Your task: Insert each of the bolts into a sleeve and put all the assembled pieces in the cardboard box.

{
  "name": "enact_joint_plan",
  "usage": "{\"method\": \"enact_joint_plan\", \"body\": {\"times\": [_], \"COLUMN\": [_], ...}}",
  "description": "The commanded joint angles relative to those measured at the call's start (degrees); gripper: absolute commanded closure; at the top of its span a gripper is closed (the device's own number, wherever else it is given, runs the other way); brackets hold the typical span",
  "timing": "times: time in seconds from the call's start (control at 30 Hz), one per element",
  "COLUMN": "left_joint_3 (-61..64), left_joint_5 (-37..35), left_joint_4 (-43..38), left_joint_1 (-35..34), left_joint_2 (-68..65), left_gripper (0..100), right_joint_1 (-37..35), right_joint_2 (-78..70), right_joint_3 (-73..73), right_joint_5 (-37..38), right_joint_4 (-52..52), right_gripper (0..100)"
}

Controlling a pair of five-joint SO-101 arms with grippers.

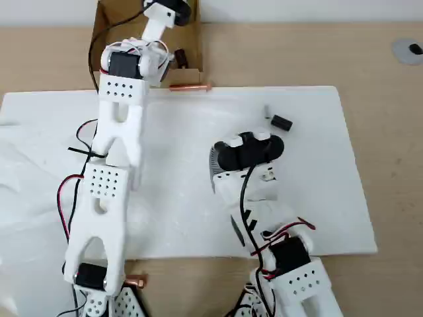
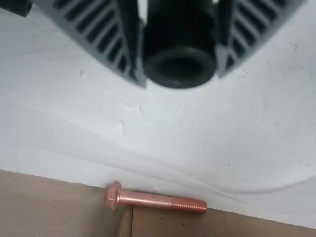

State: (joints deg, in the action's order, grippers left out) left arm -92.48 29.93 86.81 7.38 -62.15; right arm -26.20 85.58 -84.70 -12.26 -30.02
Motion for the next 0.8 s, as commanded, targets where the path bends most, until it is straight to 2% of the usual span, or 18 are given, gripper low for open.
{"method": "enact_joint_plan", "body": {"times": [0.0, 0.1, 0.4, 0.5, 0.67, 0.77], "left_joint_3": [-2.73, -2.73, -2.9, -3.25, -2.81, -2.9], "left_joint_5": [2.9, 4.4, 20.75, 21.8, 21.98, 23.12], "left_joint_4": [3.52, 3.69, 1.23, 0.7, -5.36, -7.91], "left_joint_1": [3.52, 6.68, 11.16, 11.96, 11.69, 11.6], "left_joint_2": [4.18, 3.91, -1.71, -4.18, -8.04, -10.15], "left_gripper": [94, 88, 80, 78, 79, 79], "right_joint_1": [0.75, 0.75, 0.75, 0.75, 0.84, 0.84], "right_joint_2": [1.01, 1.01, 0.75, 0.92, 0.92, 0.92], "right_joint_3": [0.22, 0.22, 0.13, 0.13, 0.13, 0.13], "right_joint_5": [-0.44, -0.26, -0.18, -0.18, 0.26, 4.31], "right_joint_4": [1.14, 1.14, 0.88, -0.97, -4.66, -5.1], "right_gripper": [98.8, 98.8, 98.8, 98.8, 98.8, 98.8]}}
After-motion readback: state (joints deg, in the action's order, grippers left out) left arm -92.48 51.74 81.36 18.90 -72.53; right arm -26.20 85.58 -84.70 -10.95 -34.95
